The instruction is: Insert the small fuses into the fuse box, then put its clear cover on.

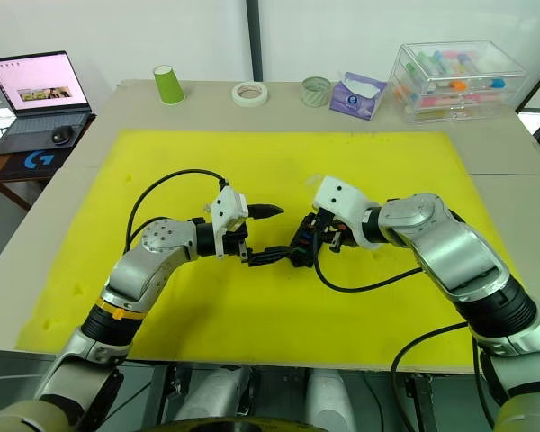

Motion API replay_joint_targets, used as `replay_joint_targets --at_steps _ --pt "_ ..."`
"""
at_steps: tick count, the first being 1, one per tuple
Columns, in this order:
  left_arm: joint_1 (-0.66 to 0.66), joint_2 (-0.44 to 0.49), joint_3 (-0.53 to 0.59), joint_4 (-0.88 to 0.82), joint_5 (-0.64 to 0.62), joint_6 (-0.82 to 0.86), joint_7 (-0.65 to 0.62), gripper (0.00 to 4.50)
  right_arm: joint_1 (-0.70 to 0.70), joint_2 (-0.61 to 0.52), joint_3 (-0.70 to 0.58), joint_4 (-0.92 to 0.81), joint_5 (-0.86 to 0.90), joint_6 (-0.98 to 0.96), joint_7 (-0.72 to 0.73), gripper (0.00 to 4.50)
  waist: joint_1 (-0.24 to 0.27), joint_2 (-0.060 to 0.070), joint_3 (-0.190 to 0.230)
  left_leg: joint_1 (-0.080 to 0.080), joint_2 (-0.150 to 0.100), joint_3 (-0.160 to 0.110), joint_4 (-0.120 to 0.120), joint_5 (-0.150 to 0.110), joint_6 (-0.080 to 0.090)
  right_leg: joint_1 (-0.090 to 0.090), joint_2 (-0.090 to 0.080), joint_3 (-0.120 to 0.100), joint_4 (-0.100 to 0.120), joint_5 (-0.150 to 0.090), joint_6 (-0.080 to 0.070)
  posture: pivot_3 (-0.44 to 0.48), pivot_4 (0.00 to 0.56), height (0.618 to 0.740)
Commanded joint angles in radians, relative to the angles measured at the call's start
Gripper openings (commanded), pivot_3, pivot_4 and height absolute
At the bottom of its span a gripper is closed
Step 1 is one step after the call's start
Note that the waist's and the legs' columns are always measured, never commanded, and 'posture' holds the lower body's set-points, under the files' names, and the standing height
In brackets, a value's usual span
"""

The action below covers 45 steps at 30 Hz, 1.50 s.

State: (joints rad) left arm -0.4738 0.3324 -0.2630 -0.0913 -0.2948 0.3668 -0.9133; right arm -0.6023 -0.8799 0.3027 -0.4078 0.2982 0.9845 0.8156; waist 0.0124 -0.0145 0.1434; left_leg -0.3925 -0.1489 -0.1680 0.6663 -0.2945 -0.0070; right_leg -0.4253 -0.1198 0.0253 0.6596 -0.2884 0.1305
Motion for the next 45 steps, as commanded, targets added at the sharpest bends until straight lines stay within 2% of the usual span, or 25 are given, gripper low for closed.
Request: replay_joint_targets --at_steps 1,16,23,28,45 --pt "-0.007 -0.002 0.004 -0.028 -0.005 -0.005 0.000 4.50 -0.002 0.011 -0.016 -0.010 -0.005 -0.011 0.003 1.21 0.000 0.000 0.000 0.000 0.000 0.000 0.000 0.000 0.000 0.000 0.000 0.000 0.000 0.000 0.000 0.000 0.150 0.740" --pt "-0.011 -0.002 0.004 -0.020 -0.004 -0.010 -0.002 4.50 -0.011 0.029 -0.122 -0.013 0.052 -0.009 0.017 1.21 0.000 0.000 0.000 0.000 0.000 0.000 0.000 0.000 0.000 0.000 0.000 0.000 0.000 0.000 0.000 0.000 0.150 0.740" --pt "-0.010 0.001 0.007 -0.020 -0.003 -0.008 -0.002 4.50 0.042 0.051 -0.239 -0.033 0.127 -0.016 0.013 1.21 0.001 0.000 0.000 0.000 0.000 0.000 0.000 0.000 0.000 0.000 0.000 0.000 0.000 0.000 0.000 0.000 0.150 0.740" --pt "-0.012 0.001 0.005 -0.018 -0.001 -0.008 -0.002 4.50 0.092 0.082 -0.252 -0.045 0.113 -0.058 -0.031 0.03 -0.001 0.000 0.000 0.000 0.000 0.000 0.000 0.000 0.000 0.000 0.000 0.000 0.000 0.000 0.000 0.000 0.150 0.740" --pt "-0.019 0.009 0.001 -0.017 0.002 0.001 -0.014 4.50 0.162 0.131 -0.202 -0.015 0.071 -0.126 -0.083 0.03 0.000 0.000 0.000 0.000 0.000 0.000 0.000 0.000 0.000 0.000 0.000 0.000 0.001 0.000 0.000 0.000 0.150 0.740"
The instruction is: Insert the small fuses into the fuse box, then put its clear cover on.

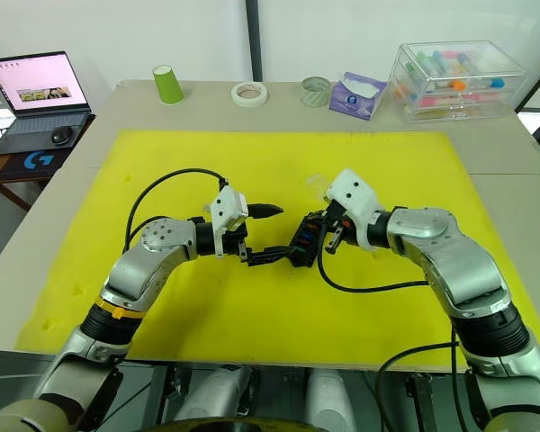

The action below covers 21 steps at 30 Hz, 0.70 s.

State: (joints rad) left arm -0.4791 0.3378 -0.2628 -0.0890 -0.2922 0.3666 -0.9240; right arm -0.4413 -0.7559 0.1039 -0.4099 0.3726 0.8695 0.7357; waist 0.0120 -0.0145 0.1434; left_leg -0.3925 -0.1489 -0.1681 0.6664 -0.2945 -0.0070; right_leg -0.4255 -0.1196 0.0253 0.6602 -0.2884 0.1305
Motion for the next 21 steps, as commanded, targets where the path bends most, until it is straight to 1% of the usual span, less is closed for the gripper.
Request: replay_joint_targets --at_steps 1,9,21 --pt "-0.014 0.005 0.001 -0.020 0.000 0.001 -0.003 4.50 0.002 0.011 -0.001 -0.011 -0.004 -0.012 -0.005 0.03 0.000 0.000 0.000 0.000 0.000 0.000 0.000 0.000 0.000 0.000 0.000 0.000 0.000 0.000 0.000 0.000 0.150 0.740" --pt "-0.006 0.011 0.004 -0.033 -0.005 0.011 0.001 4.50 0.012 0.022 0.012 -0.021 -0.013 -0.007 -0.012 0.03 0.000 0.000 0.000 0.000 0.000 0.000 0.000 0.000 0.000 0.000 0.000 0.000 0.000 0.000 0.000 0.000 0.150 0.740" --pt "-0.007 0.016 0.010 -0.034 -0.004 0.018 0.005 4.50 0.044 0.025 0.057 0.012 -0.070 -0.058 -0.021 0.03 0.000 0.000 0.000 0.000 0.000 0.000 0.000 0.000 0.000 0.000 0.000 0.000 0.000 0.000 0.000 0.000 0.150 0.740"
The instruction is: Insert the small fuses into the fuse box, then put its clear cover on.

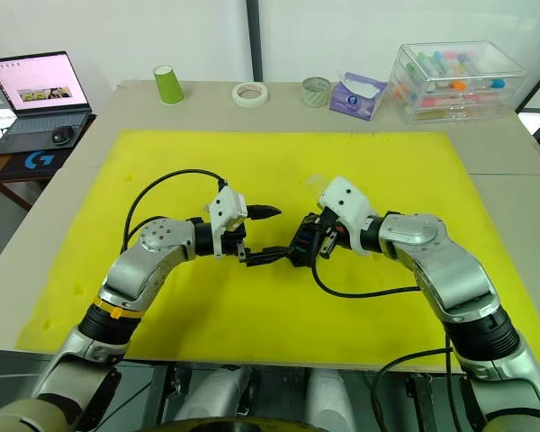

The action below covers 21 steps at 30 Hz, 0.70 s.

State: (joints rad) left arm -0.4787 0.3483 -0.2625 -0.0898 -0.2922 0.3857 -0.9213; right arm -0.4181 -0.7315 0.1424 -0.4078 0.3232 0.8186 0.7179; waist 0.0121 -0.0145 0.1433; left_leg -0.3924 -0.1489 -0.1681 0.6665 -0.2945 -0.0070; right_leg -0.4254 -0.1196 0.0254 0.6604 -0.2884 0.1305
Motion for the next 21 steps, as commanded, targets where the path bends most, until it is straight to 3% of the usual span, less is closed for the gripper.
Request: replay_joint_targets --at_steps 1,21 --pt "-0.008 0.006 0.010 -0.033 -0.004 0.000 0.003 4.50 0.027 0.000 0.021 0.013 -0.024 -0.010 -0.003 0.03 0.000 0.000 0.000 0.000 0.000 0.000 0.000 0.000 0.000 0.000 0.000 0.000 0.000 0.000 0.000 0.000 0.150 0.740" --pt "-0.016 0.005 0.010 -0.022 -0.005 -0.002 0.006 4.50 0.098 0.026 0.001 0.059 -0.024 -0.022 -0.028 0.03 0.002 -0.001 -0.001 0.001 0.000 0.000 0.000 0.000 0.000 0.002 0.000 0.000 0.000 0.000 0.000 0.000 0.150 0.740"
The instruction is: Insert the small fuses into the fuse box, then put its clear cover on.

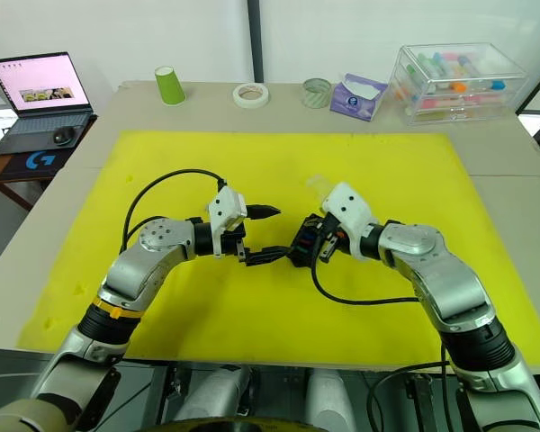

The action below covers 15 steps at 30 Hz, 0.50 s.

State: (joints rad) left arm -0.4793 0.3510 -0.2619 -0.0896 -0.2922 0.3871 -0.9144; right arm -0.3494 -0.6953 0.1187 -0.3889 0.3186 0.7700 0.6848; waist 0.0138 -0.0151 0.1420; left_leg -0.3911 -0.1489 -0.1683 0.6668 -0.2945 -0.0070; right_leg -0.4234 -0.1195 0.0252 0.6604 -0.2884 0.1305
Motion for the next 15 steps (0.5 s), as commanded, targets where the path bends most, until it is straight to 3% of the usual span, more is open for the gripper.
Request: replay_joint_targets --at_steps 1,15 --pt "-0.016 0.002 0.010 -0.020 -0.004 -0.004 -0.001 4.50 0.028 -0.012 0.025 0.043 -0.021 0.025 0.007 0.03 0.000 0.000 0.000 0.000 0.000 0.000 0.000 0.000 0.000 0.000 0.000 0.000 0.000 0.000 0.000 0.000 0.150 0.740" --pt "-0.017 0.004 0.015 -0.020 -0.006 -0.012 -0.003 4.50 0.020 0.029 -0.018 0.043 0.023 0.042 -0.001 0.03 -0.001 0.000 0.000 0.000 0.000 0.000 0.000 0.000 0.000 0.000 0.000 0.000 0.000 0.000 0.000 0.000 0.150 0.740"
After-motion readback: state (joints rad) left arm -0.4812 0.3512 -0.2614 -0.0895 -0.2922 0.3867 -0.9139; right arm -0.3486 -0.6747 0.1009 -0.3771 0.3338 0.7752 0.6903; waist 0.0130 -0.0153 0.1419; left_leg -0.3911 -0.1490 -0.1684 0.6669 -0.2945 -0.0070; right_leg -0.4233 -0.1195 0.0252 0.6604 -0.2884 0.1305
